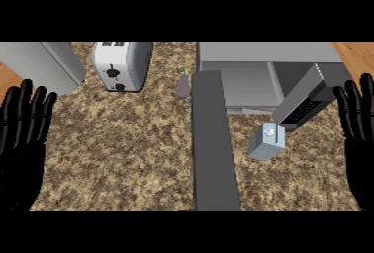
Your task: Pick up the milk, place it into the microwave and close the microwave
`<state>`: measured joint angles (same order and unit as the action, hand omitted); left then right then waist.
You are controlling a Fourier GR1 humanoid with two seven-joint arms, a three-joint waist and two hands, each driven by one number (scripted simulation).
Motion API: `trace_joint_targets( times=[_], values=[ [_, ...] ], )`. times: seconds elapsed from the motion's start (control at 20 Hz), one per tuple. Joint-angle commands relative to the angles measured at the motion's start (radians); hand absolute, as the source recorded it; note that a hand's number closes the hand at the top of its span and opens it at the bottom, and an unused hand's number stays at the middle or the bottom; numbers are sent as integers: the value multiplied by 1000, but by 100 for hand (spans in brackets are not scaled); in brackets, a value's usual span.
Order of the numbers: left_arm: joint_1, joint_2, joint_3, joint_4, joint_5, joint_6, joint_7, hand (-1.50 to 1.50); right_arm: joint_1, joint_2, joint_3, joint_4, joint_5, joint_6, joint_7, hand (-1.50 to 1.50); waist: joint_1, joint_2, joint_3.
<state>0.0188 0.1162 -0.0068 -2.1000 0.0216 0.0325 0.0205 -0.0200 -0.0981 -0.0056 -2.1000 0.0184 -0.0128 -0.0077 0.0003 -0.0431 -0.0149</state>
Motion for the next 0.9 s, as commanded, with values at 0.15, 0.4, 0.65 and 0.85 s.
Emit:
trace_joint_targets(
  times=[0.15,0.4,0.65,0.85],
  values=[
    [58,-84,-123,-17,-109,33,-94,-150,3,-17,-41,-27,-76,41,42,-150,-1,42,15],
    [102,-114,-110,-58,-3,131,45,-150,35,-11,65,-151,-109,82,166,-150,3,40,15],
    [299,-116,-206,-61,-7,128,-145,-150,219,15,102,-207,-75,118,92,-150,0,41,15],
    [464,-98,-189,-167,54,36,-182,-150,264,10,116,-313,-44,107,145,-150,4,40,14]
  ],
)
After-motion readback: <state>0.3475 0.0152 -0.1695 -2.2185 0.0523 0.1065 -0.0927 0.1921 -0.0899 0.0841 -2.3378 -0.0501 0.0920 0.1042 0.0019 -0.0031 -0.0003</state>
